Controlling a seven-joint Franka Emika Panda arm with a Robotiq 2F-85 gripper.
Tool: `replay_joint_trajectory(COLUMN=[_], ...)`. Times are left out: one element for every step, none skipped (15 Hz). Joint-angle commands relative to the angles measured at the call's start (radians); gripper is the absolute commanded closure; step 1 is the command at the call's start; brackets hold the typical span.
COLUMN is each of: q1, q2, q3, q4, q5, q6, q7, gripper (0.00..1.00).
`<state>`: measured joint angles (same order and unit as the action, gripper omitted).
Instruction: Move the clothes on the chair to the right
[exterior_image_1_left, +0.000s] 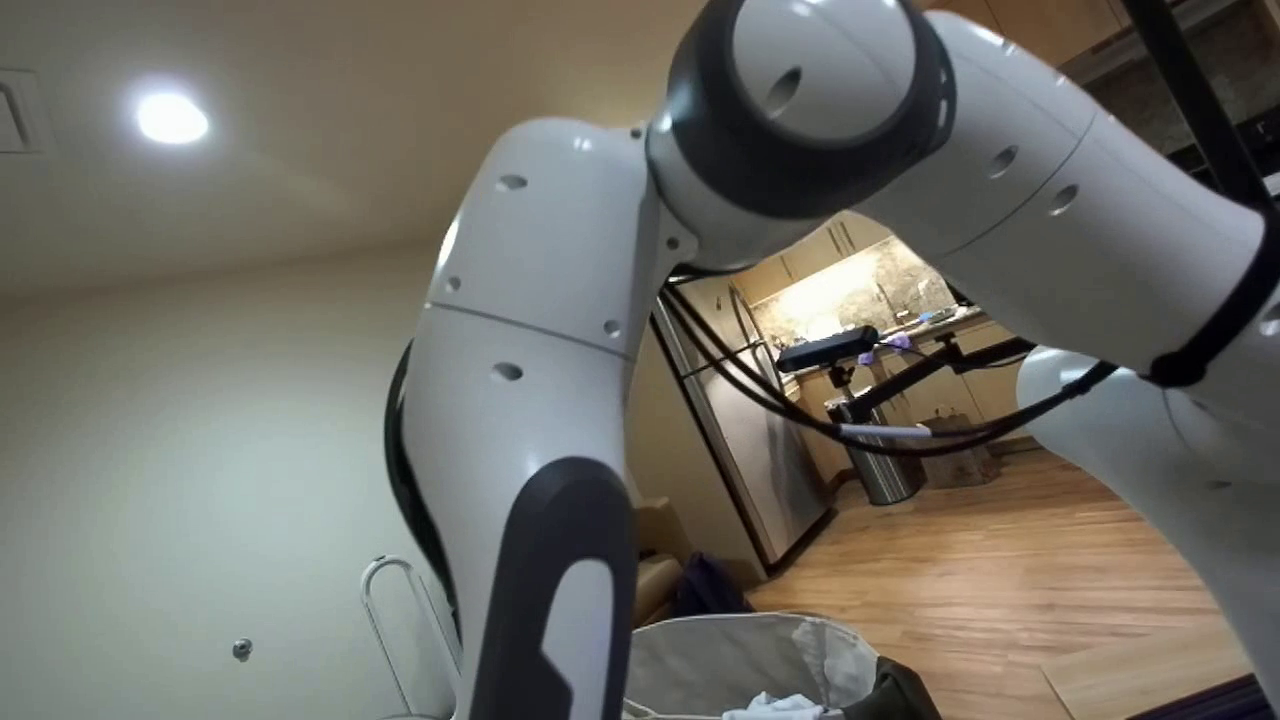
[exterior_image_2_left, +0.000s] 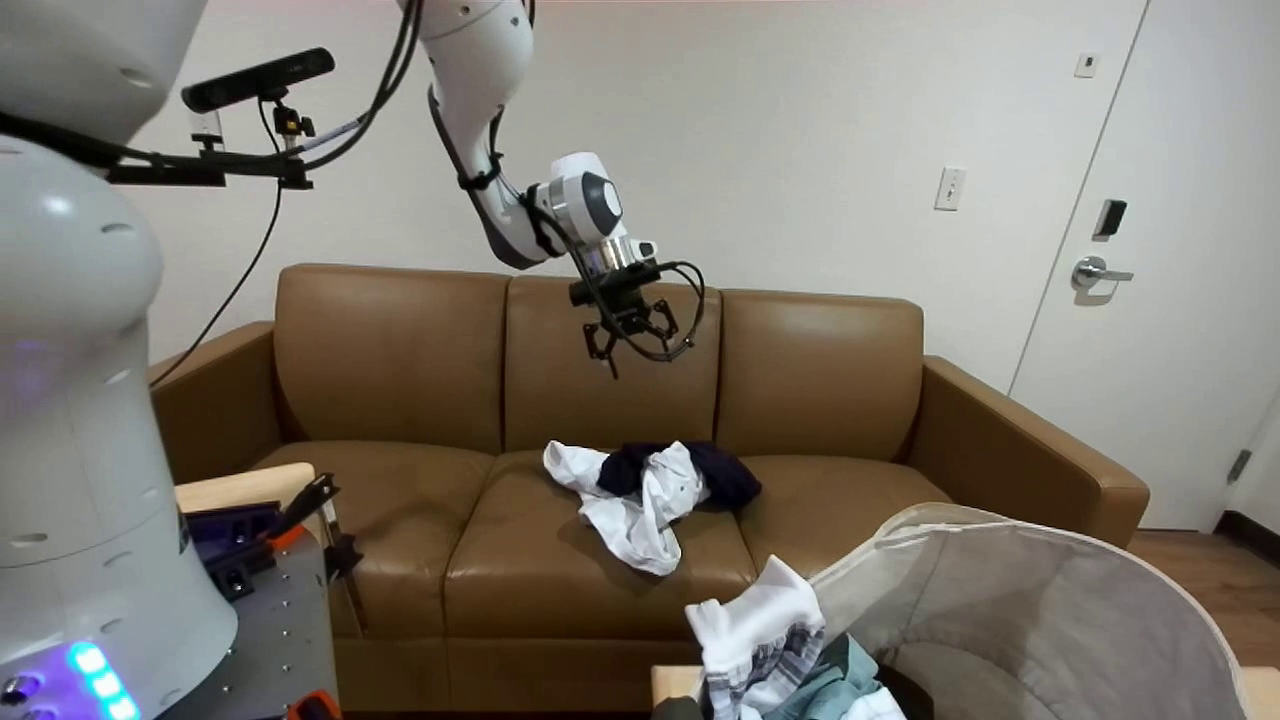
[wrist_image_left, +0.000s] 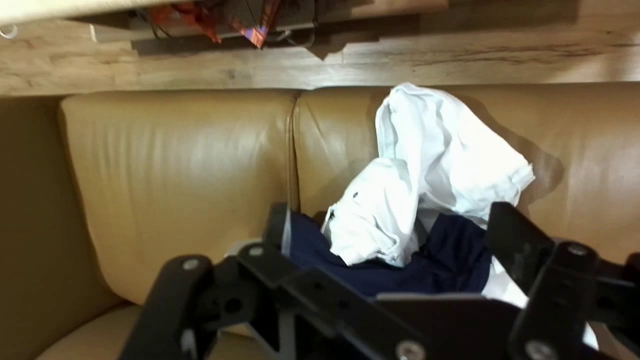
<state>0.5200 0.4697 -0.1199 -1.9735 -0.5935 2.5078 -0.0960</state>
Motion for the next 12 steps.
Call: replay_joint_trajectory(q1=[0.182,0.226,0.272,0.084,0.112,0.126,0.13,0.131,0.13,0.13,0.109,0.057], q2=[-0.196,-0.233,-0.27,-0.18,-0.213,-0.237,-0.251,-0.256,-0.257,-0.257,-0.265,-0.296], q3=[-0.148,-0.184,-0.216,-0.04,-0.058,-0.065,-0.067,-0.07,-0.072,-0.074,-0.058,-0.02], q4=[-0.226,-0.278,-0.321,-0.202,-0.247,-0.277,-0.293,-0.298,-0.298,-0.298,-0.292,-0.316], q5=[-0.133,-0.147,-0.167,-0.158,-0.17,-0.171,-0.17,-0.169,-0.169,-0.169,-0.129,-0.092], q6=[-0.096,-0.12,-0.153,-0.138,-0.154,-0.158,-0.158,-0.158,-0.158,-0.158,-0.179,-0.155], q7=[0.27,0.346,0.422,0.322,0.375,0.399,0.408,0.41,0.41,0.41,0.467,0.489], gripper=[0.0,0.0,0.0,0.0,0.0,0.0,0.0,0.0,0.0,0.0,0.0,0.0])
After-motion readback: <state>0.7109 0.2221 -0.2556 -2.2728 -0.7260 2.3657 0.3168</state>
